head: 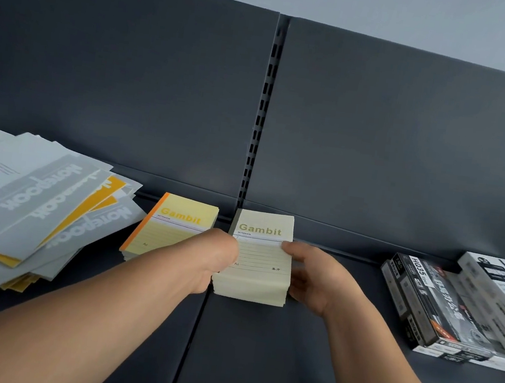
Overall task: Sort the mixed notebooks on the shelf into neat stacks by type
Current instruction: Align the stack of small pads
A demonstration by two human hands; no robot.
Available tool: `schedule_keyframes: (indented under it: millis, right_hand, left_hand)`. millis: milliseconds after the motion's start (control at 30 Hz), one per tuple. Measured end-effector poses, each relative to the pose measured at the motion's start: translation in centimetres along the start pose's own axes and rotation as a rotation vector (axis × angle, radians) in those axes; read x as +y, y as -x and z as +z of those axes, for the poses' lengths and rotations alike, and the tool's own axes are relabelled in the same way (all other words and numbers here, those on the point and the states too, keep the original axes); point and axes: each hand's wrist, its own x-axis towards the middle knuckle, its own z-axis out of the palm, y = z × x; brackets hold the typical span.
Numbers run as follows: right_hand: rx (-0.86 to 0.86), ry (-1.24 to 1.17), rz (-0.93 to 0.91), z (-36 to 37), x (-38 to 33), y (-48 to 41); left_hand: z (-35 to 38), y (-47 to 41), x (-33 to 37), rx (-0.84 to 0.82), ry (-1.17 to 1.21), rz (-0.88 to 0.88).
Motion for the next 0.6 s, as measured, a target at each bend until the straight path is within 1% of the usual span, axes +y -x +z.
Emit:
schedule_keyframes:
  millis: [100,200,333,500,600]
  right_hand:
    - [-0.03,-0.023,-0.048,-0.4,0.1,0.4]
    - [-0.022,0.0,-0.12,-0.6,0.1,1.1]
    - [-0.012,-0.046,-0.185,-0.8,-0.7,1.8]
    - [-0.036,-0.16,-0.215,1.8,-2.5,3.1]
    - [-0.058,-0.18,-0.211,5.0,-3.2,3.6]
  left_hand:
    - [0.0,0.6,-0.1,-0.012,0.05,0.013]
    - [0.0,1.2,0.0,-0.054,0.086,0.033]
    - [-1.2,2.6,0.8,-0.113,0.15,0.075]
    - [-5.9,4.5,2.3,-0.201,0.185,0.138]
    - [-9.4,4.5,2.9,-0.181,0.213,0.165]
